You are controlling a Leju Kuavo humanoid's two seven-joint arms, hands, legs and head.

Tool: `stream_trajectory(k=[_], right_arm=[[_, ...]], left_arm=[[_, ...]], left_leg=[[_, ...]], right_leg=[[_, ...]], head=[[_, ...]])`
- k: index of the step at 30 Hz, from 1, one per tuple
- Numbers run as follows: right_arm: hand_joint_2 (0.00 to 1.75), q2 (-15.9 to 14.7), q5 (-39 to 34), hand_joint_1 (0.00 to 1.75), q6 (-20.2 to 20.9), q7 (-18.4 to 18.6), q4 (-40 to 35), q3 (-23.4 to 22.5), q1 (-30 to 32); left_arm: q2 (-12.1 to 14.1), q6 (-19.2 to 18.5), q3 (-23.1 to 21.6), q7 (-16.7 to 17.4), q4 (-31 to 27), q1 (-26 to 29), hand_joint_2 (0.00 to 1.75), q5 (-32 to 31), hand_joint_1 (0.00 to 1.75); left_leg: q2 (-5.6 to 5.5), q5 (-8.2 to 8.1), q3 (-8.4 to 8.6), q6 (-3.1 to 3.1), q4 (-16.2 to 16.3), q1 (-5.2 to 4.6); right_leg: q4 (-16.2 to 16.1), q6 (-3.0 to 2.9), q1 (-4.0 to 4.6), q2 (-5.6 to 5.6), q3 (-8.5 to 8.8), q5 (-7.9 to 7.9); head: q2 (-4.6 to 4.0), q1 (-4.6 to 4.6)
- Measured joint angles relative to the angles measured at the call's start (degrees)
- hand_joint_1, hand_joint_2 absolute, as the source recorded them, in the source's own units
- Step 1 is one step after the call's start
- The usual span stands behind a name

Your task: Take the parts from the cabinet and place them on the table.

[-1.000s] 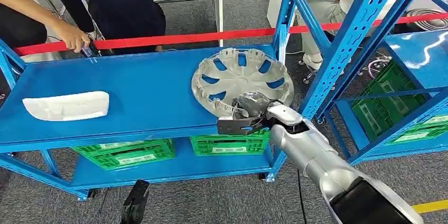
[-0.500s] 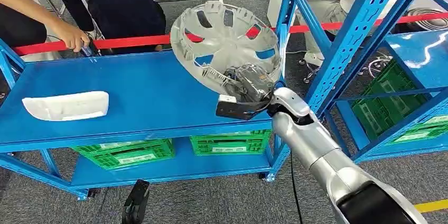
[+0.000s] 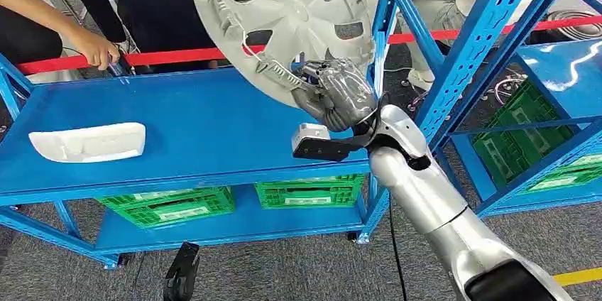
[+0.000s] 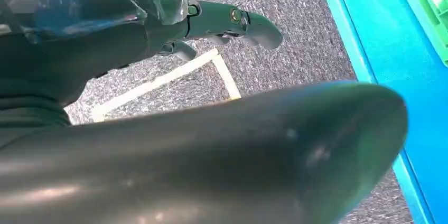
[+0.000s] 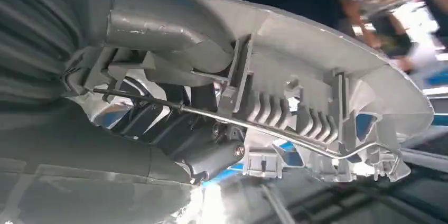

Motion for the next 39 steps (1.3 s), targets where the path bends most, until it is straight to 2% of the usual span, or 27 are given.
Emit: stream_trajectory(k=[11, 21, 22, 27, 39], right_arm=[[1.75, -0.52, -1.16, 1.75, 3.91, -0.70, -12.73, 7.24, 2.13], [1.75, -1.77, -1.73, 1.75, 4.42, 0.06, -18.76, 10.17, 3.69], [1.75, -1.88, -1.79, 1.75, 4.53, 0.09, -19.05, 10.23, 3.77], [1.75, -2.29, -1.71, 1.75, 5.73, 0.46, -20.84, 10.25, 4.56], [1.75, -2.36, -1.35, 1.75, 7.28, 0.57, -23.55, 10.25, 5.39]], left_arm=[[-0.22, 0.35, 0.02, -1.68, 0.22, 0.62, 0.00, 1.38, 0.00], [-0.20, 0.92, 0.00, -2.36, 0.22, 1.83, 0.00, 1.68, 0.00], [-0.20, 0.92, 0.00, -2.38, 0.22, 1.89, 1.75, 1.64, 0.00], [0.00, 2.36, -0.59, -2.30, -0.87, 2.28, 1.75, -0.70, 0.00], [0.13, 3.02, -0.63, -2.36, -3.30, 3.98, 1.75, 0.44, 0.00]], left_leg=[[-0.01, 0.00, -0.02, 0.00, -0.02, -0.01], [-0.02, 0.00, -0.01, 0.00, -0.01, -0.01], [-0.02, 0.00, -0.01, 0.00, -0.01, -0.01], [-0.02, 0.00, -0.01, 0.00, -0.01, -0.01], [-0.02, 0.00, -0.01, 0.00, -0.02, -0.01]], right_leg=[[0.00, 0.00, 0.00, 0.00, 0.00, -0.01], [-0.01, 0.00, 0.00, -0.01, 0.01, 0.00], [-0.01, 0.00, 0.00, -0.01, 0.01, 0.00], [0.00, 0.00, 0.00, -0.01, 0.01, 0.00], [-0.01, 0.00, 0.00, -0.01, 0.01, 0.00]], head=[[0.00, 0.00], [0.00, 0.00], [0.00, 0.00], [0.00, 0.00], [0.00, 0.00]])
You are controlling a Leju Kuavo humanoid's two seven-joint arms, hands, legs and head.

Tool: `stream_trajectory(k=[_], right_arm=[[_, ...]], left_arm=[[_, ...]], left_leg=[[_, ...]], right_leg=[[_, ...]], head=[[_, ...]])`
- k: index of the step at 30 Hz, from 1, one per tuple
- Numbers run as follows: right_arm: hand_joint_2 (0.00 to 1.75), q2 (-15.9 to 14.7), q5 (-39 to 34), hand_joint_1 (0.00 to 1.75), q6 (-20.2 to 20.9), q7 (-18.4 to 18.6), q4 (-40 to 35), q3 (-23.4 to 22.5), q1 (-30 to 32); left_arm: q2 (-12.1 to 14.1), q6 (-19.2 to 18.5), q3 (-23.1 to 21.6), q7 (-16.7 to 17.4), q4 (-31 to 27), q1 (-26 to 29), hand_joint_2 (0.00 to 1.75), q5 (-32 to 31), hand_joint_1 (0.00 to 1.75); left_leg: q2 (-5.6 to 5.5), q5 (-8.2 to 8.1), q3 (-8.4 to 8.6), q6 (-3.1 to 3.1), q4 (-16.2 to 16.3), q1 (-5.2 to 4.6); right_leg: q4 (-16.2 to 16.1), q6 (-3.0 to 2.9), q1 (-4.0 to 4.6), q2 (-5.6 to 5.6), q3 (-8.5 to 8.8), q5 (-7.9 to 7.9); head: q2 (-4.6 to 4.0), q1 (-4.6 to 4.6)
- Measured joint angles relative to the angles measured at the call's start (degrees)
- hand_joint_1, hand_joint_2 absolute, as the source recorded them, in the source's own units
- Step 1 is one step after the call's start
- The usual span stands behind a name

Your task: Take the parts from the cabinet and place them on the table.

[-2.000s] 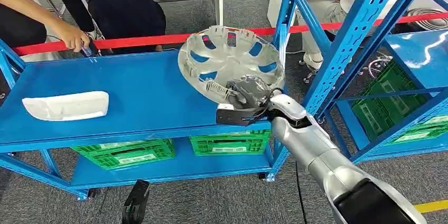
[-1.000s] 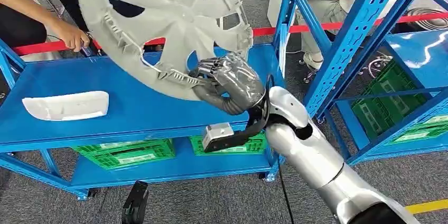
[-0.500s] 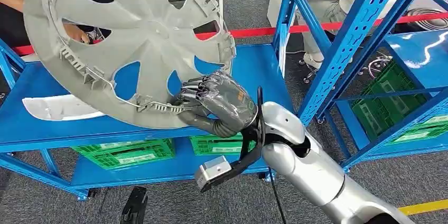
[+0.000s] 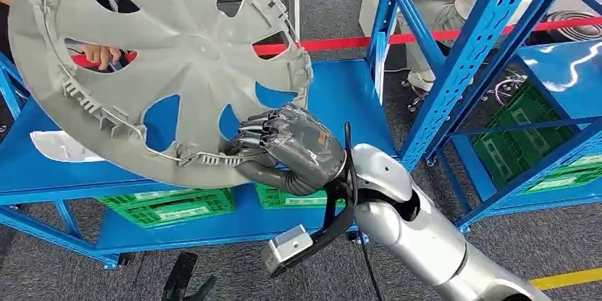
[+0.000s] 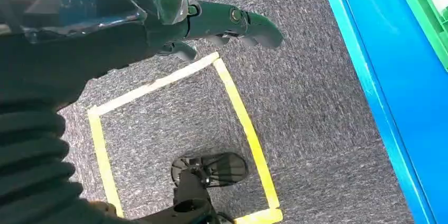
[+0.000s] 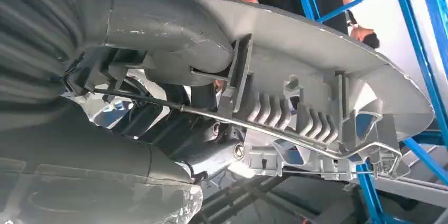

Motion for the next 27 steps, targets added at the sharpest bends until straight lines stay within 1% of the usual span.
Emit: stream_trajectory(k=[7, 11, 16, 19, 22, 25, 27], right_arm=[[1.75, -0.13, -1.14, 1.75, 2.19, -0.63, -3.06, 0.37, 0.95], [1.75, -0.52, -1.84, 1.75, 2.71, -0.70, -5.05, 0.79, 1.46], [1.75, -0.66, -3.85, 1.75, 2.95, -0.81, -5.73, 0.92, 1.61], [1.75, -0.52, -8.38, 1.75, 2.62, -0.81, -5.97, -0.22, 2.30], [1.75, -0.48, -13.25, 1.75, 2.67, -1.01, -5.99, -2.43, 2.81], [1.75, -0.48, -14.51, 1.75, 2.71, -1.27, -6.01, -4.13, 3.06], [1.75, -0.46, -16.92, 1.75, 3.19, -1.27, -6.12, -4.92, 3.41]], left_arm=[[0.04, -0.04, 0.00, -0.09, -0.94, 0.37, 1.75, -0.22, 0.00], [0.13, -0.72, 0.00, -0.22, -1.20, 0.37, 1.75, -0.24, 0.00], [0.22, -0.90, 0.09, -1.18, -1.20, 0.77, 1.75, 1.07, 0.00], [0.24, -0.55, 0.22, -1.42, -1.20, 1.13, 1.75, 1.90, 0.00], [0.24, -0.37, 0.33, -1.57, -1.20, 1.48, 1.75, 2.27, 0.00], [0.26, -0.37, 0.37, -1.62, -1.20, 1.73, 1.75, 2.45, 0.00], [0.26, -0.29, 0.37, -1.71, -1.20, 1.82, 1.75, 2.56, 0.00]], left_leg=[[-0.02, 0.00, -0.01, 0.00, 0.00, 0.00], [0.02, -0.01, -0.01, -0.01, 0.00, 0.00], [0.00, 0.00, 0.01, 0.00, -0.01, 0.00], [-0.03, 0.00, 0.00, 0.00, -0.01, 0.00], [-0.01, 0.00, 0.00, 0.00, 0.00, 0.00], [-0.01, 0.00, 0.00, 0.00, 0.00, -0.01], [-0.02, 0.00, 0.01, 0.00, 0.00, -0.01]], right_leg=[[0.00, 0.00, 0.00, 0.00, -0.01, 0.00], [0.00, 0.00, 0.00, 0.00, -0.01, 0.00], [0.00, 0.00, 0.01, 0.00, 0.01, 0.00], [0.00, 0.00, 0.00, -0.01, 0.02, 0.00], [0.00, 0.00, 0.00, 0.00, 0.02, 0.00], [-0.01, 0.00, -0.01, 0.00, 0.01, 0.00], [-0.01, 0.00, -0.01, 0.00, 0.01, 0.00]], head=[[0.00, -0.02], [0.00, 0.00], [0.00, 0.00], [0.00, 0.00], [0.00, 0.00], [0.00, 0.00], [0.00, 0.00]])
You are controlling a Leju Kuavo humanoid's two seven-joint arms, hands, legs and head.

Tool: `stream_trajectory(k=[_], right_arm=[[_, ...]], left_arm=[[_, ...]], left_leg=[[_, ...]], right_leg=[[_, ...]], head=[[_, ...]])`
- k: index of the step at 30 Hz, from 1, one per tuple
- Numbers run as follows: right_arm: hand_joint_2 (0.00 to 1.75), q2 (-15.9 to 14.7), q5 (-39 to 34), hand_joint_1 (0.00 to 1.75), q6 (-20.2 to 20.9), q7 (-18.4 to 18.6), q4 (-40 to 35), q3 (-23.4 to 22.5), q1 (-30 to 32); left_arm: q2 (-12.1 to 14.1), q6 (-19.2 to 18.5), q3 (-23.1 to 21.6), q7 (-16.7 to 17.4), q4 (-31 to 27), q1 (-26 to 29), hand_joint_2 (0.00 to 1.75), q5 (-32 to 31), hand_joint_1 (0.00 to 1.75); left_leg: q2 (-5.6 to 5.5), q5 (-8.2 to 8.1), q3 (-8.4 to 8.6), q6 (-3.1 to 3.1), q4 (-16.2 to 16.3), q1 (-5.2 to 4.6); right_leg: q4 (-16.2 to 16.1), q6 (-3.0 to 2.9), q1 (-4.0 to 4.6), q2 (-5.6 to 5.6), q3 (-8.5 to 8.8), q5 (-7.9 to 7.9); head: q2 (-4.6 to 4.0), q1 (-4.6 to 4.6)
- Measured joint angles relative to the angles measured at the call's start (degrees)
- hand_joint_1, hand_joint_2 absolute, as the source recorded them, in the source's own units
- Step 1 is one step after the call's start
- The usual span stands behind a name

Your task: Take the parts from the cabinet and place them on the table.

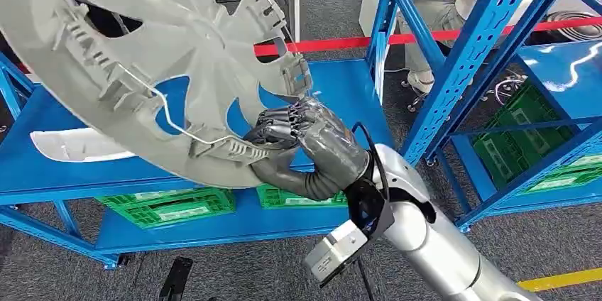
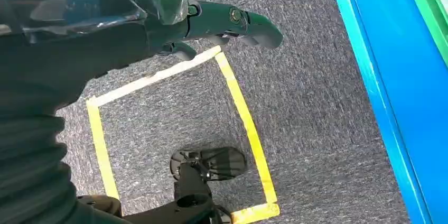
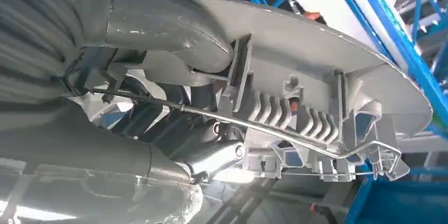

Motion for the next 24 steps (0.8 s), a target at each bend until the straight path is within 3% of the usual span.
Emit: stream_trajectory(k=[6, 15, 24], right_arm=[[1.75, 0.37, -16.50, 1.75, 5.49, 0.35, 0.39, -6.85, 2.42], [1.75, 0.44, -26.64, 1.75, 10.65, 0.96, 1.68, -13.95, 5.27], [1.75, 0.46, -30.78, 1.75, 13.79, 1.86, 2.25, -16.87, 7.30]], left_arm=[[0.07, 0.11, -0.28, -0.04, 0.00, 0.02, 1.75, 0.17, 0.00], [0.30, 0.11, -1.66, -0.02, 0.00, -0.29, 1.75, -0.33, 0.00], [0.31, 0.07, -2.90, 0.83, 0.00, -1.11, 1.75, -1.38, 0.00]], left_leg=[[-0.02, 0.00, -0.01, 0.00, 0.00, 0.00], [-0.01, 0.00, -0.01, 0.00, 0.00, 0.00], [-0.02, 0.00, -0.01, 0.00, 0.00, 0.00]], right_leg=[[0.01, 0.00, 0.01, -0.02, 0.01, 0.00], [0.00, 0.00, 0.00, -0.01, -0.01, 0.00], [0.00, 0.00, 0.00, -0.01, -0.01, 0.00]], head=[[0.00, 0.00], [0.00, 0.00], [0.00, 0.00]])
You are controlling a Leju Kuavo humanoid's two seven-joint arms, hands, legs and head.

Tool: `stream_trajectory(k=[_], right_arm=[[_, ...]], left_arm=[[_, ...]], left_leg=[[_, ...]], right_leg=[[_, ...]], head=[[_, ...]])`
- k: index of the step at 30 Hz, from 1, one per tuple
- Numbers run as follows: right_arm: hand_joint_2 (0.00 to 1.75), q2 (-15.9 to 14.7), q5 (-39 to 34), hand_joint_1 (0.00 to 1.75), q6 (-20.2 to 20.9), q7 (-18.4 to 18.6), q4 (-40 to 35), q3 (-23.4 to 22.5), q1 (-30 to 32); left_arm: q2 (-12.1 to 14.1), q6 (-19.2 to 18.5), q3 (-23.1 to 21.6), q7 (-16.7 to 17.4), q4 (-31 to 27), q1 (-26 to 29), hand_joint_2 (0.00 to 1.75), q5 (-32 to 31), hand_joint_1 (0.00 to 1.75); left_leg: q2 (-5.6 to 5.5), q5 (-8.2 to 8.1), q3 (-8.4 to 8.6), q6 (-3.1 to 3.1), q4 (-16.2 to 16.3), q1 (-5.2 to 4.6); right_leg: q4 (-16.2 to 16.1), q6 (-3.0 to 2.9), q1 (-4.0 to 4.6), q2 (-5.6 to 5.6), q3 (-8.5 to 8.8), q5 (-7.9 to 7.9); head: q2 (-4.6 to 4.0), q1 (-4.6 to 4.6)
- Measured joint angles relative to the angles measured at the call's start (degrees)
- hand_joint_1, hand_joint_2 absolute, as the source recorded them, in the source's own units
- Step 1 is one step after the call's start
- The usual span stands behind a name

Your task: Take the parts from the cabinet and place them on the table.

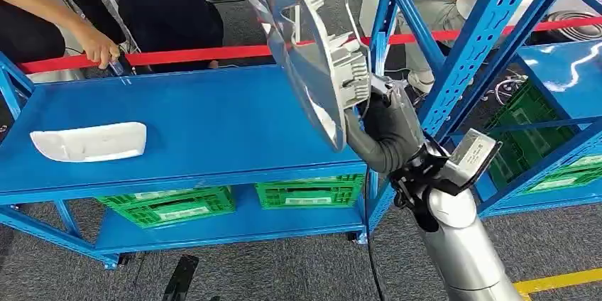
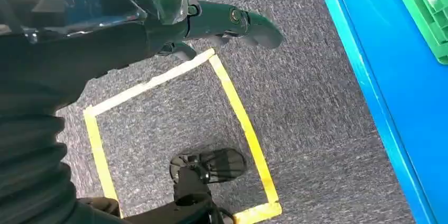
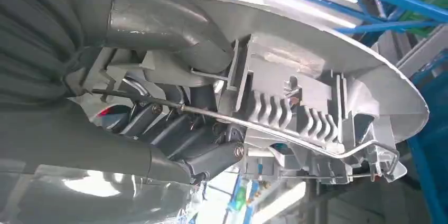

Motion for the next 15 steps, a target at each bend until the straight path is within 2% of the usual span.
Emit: stream_trajectory(k=[6, 15], right_arm=[[1.75, 0.00, -7.70, 1.75, 6.94, 2.30, 0.68, -2.41, 1.95], [1.75, 0.00, -7.48, 1.75, 8.68, 2.95, 2.10, -2.43, 3.16]], left_arm=[[0.02, -0.74, -0.75, 1.60, -0.02, -1.24, 1.75, -1.68, 0.00], [0.00, -0.96, -1.10, 1.86, -0.02, -1.80, 1.75, -2.16, 0.00]], left_leg=[[0.03, 0.00, 0.00, 0.00, 0.00, 0.00], [0.02, 0.00, 0.00, 0.00, -0.01, 0.00]], right_leg=[[0.00, 0.00, 0.00, 0.00, 0.01, 0.00], [0.01, 0.00, 0.00, 0.00, 0.01, 0.00]], head=[[0.00, 0.00], [0.00, 0.00]])
